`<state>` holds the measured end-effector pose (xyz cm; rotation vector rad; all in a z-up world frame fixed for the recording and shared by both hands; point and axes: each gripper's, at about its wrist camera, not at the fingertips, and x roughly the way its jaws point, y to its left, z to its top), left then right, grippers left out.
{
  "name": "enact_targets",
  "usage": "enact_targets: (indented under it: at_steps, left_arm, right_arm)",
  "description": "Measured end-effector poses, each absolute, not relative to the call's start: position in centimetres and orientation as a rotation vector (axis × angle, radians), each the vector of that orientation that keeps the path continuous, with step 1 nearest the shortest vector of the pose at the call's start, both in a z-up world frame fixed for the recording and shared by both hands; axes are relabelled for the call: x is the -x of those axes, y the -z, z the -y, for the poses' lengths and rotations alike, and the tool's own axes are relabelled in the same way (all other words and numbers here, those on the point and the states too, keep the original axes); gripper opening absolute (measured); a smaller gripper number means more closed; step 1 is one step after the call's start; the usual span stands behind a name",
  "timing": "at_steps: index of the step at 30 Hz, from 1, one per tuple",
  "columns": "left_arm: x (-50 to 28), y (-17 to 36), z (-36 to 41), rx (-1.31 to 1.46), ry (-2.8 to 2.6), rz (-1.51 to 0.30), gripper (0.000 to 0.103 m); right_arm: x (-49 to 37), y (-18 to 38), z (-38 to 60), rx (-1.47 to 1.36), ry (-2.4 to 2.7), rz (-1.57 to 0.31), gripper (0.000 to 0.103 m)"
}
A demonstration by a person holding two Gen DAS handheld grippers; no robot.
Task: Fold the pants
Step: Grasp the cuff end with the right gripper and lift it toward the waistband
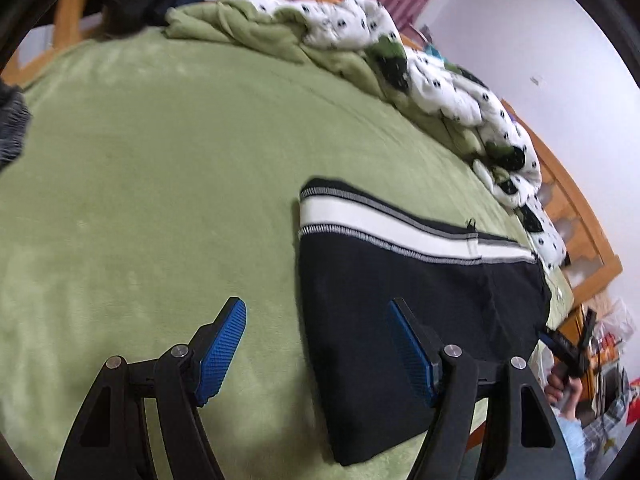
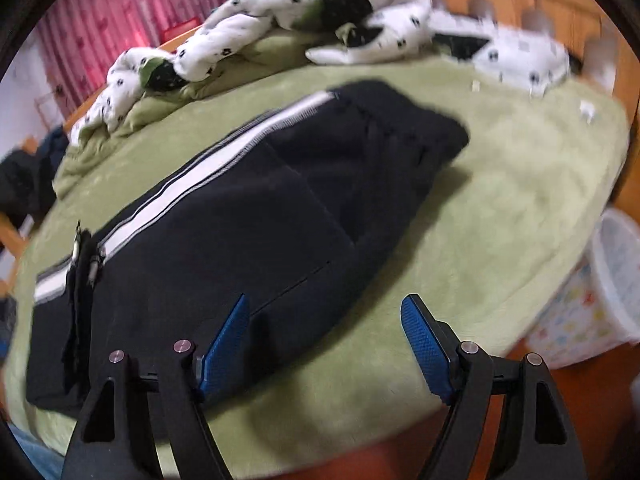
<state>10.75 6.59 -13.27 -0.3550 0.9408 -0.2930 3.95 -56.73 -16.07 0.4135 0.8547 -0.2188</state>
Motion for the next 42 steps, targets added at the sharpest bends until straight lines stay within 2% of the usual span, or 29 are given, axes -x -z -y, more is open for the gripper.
enact_targets:
  at_steps: [5,8,13,15,16,18,20,21,26,30,34,38,42]
  left_arm:
    - [-13.1,18.3,-4.0,0.341,0.362,-1.062,0.071]
    - [-13.5,18.6,-3.0,0.322,0.396,-0.99,0.074]
    - [-16.5,18.9,-1.9,0.388,0.465,-1.012,0.073]
    - [-17.5,19.0,-1.3,0.41,0.468,-1.022,0.06]
    - [-17.8,18.9,-1.0,0.402,0.441,-1.025,0.052]
    - [-18.0,18.7,-0.9,0.419,0.423,-1.029,0.026]
    - [-18.0,18.0,-1.5,0.477,0.423,-1.032,0.019]
    - [-18.0,17.5,-1.8,0.499,0.427,-1.02,0.017]
    - [-17.6,12.7,-1.5,0.437,0.424,-0.924,0.012]
    - [-17.4,9.6,-2.9,0.432,0.415,-0.881,0.012]
    - [-17.3,6.8,-7.3,0.383,0.32,-0.847,0.012]
    - [-18.1,6.4,-13.7,0.363,0.199,-0.848,0.013]
    - [-19.9,11.6,-17.0,0.348,0.133,-0.961,0.018]
  right_arm:
    - [-6.3,17.7,58.2,-0.521,0.205,-0.763,0.077]
    - [-8.7,17.9,59.7,-0.555,0.222,-0.741,0.077]
    - [-12.6,17.8,62.8,-0.68,0.228,-0.72,0.077]
    - [-13.7,18.0,63.6,-0.721,0.237,-0.722,0.075]
    - [-14.1,17.8,63.6,-0.711,0.259,-0.719,0.07]
    - [-14.5,16.8,63.0,-0.647,0.286,-0.714,0.031]
    - [-14.0,14.5,61.4,-0.586,0.284,-0.651,0.018]
    - [-13.9,13.4,60.6,-0.553,0.289,-0.631,0.016]
    - [-14.6,6.4,55.1,-0.393,0.265,-0.533,0.014]
    - [-15.2,0.9,51.3,-0.392,0.158,-0.438,0.013]
    - [-16.4,-1.9,47.7,-0.42,0.023,-0.392,0.013]
    - [-18.7,0.1,44.6,-0.412,-0.067,-0.394,0.013]
    - [-22.4,6.9,43.5,-0.431,-0.084,-0.544,0.013]
